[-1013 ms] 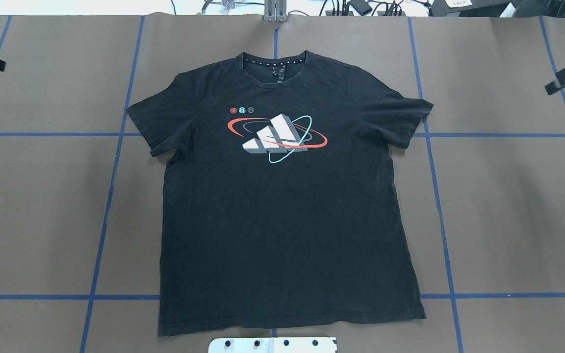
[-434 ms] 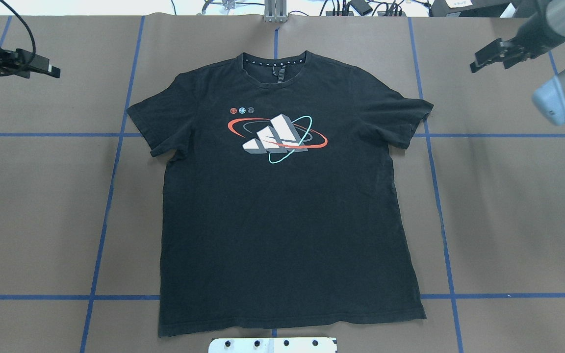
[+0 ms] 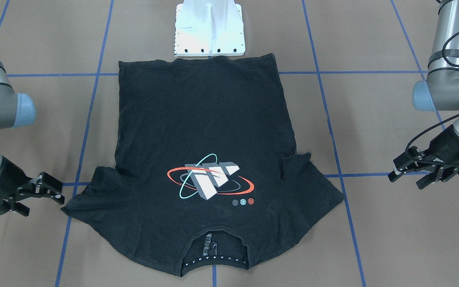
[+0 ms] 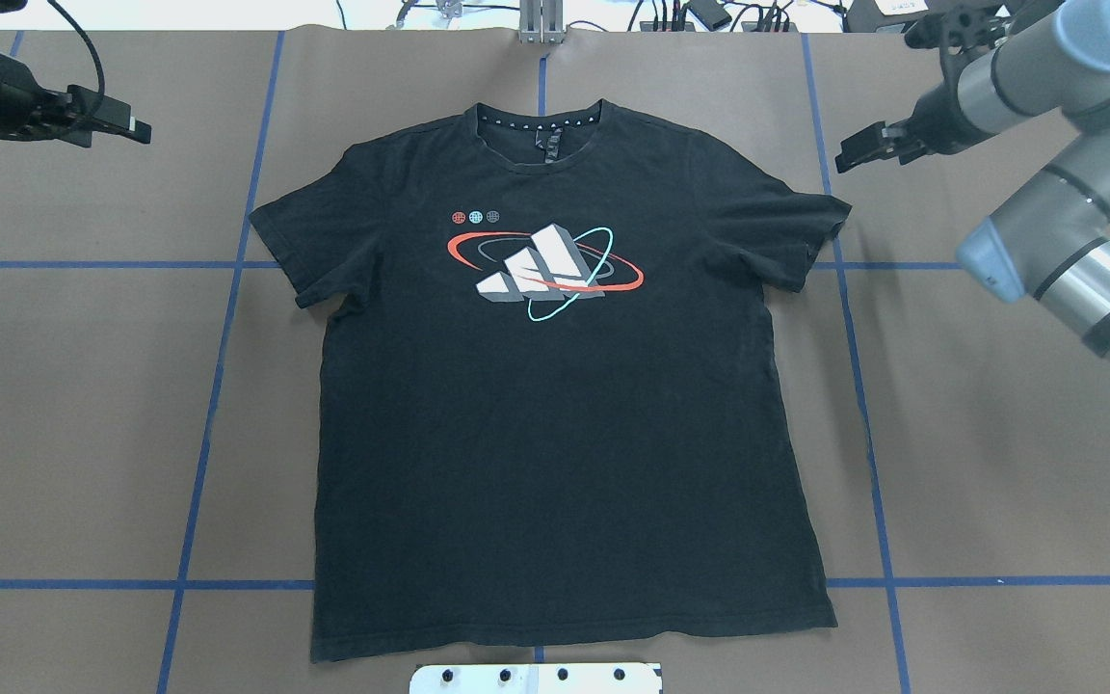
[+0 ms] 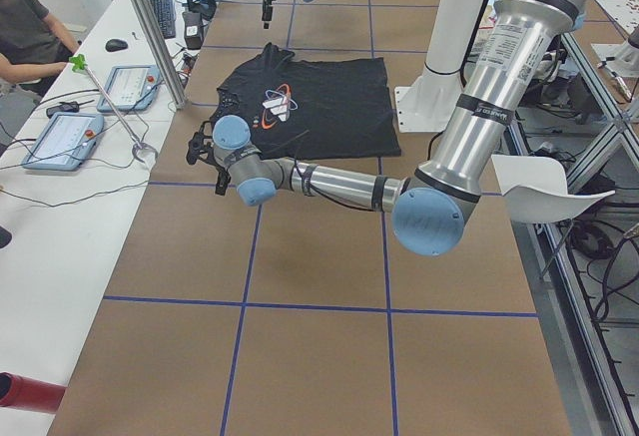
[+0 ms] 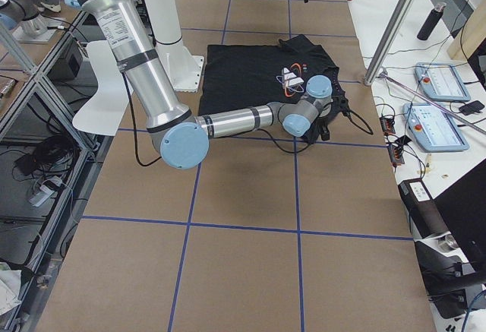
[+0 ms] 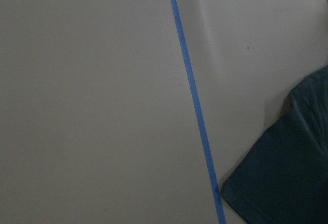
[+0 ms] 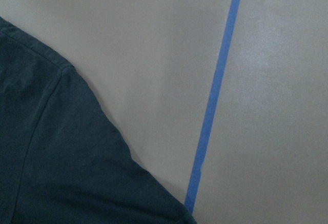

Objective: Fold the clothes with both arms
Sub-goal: 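Move the right gripper toward the T-shirt sleeve on its side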

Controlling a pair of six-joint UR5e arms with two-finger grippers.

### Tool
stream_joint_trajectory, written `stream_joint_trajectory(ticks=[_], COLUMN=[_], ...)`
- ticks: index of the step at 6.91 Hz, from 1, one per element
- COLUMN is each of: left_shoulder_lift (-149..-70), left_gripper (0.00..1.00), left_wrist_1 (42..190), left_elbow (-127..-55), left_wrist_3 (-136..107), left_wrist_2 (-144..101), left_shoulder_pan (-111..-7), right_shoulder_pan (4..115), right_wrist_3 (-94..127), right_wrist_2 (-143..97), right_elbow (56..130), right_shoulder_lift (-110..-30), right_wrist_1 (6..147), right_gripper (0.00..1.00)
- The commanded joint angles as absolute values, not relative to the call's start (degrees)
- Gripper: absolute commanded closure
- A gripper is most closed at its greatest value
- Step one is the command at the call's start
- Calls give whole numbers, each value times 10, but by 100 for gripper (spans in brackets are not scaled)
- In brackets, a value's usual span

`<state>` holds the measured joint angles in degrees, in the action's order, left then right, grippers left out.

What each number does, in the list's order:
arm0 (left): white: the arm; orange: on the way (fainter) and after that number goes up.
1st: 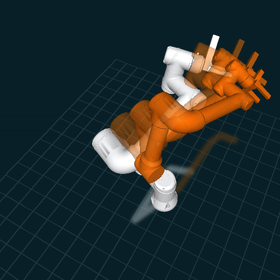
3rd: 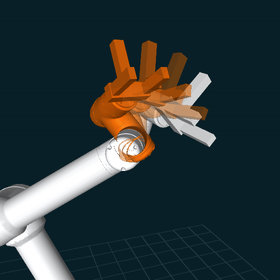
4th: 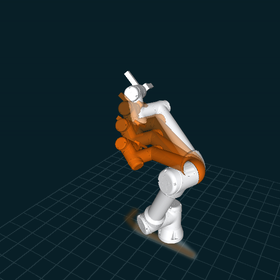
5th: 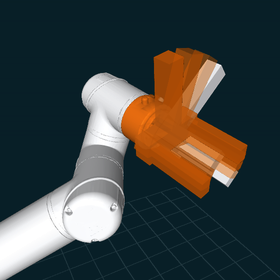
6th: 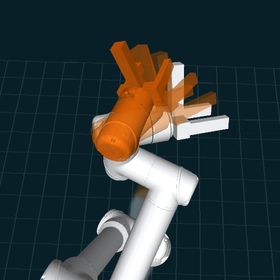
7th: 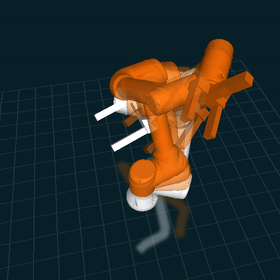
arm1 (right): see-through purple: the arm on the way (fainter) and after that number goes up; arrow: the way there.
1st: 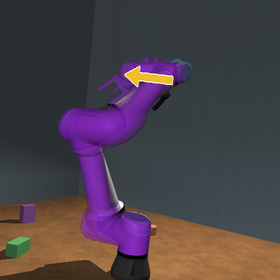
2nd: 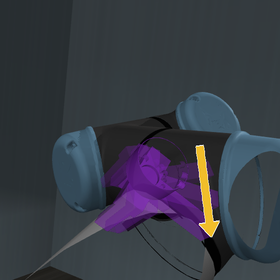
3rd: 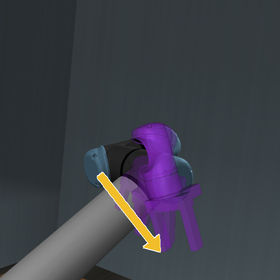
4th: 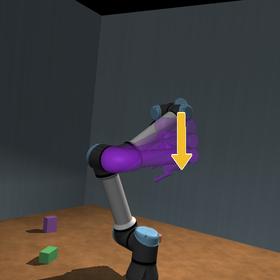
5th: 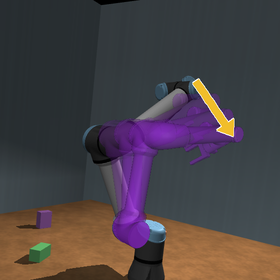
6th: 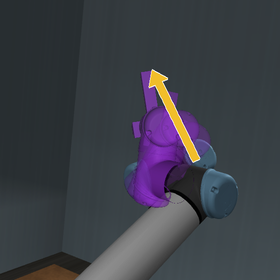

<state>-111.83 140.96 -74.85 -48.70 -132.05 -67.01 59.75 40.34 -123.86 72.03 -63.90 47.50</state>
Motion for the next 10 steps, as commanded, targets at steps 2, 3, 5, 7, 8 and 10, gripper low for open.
stream_joint_trajectory(ticks=[2,3,5,7,8,10], left_shoulder_lift=[-1121,-1121,-1120,-1117,-1116,-1114], left_gripper=[0,0,0,0,0,0], left_wrist_1=[1410,1410,1410,1410,1410,1410], left_elbow=[-750,-751,-751,-752,-752,-755], left_wrist_3=[-492,-492,-490,-488,-488,-487], left_wrist_2=[-1316,-1316,-1316,-1317,-1317,-1317], left_shoulder_pan=[-667,-667,-667,-668,-668,-668], right_shoulder_pan=[570,570,567,564,561,560], right_wrist_3=[408,404,404,404,404,404], right_wrist_2=[-1218,-1220,-1221,-1218,-1218,-1218], right_elbow=[669,658,646,638,636,633], right_shoulder_lift=[-637,-637,-628,-624,-622,-619], right_wrist_1=[429,429,430,429,430,430], right_gripper=[12,22,32,47,47,74])
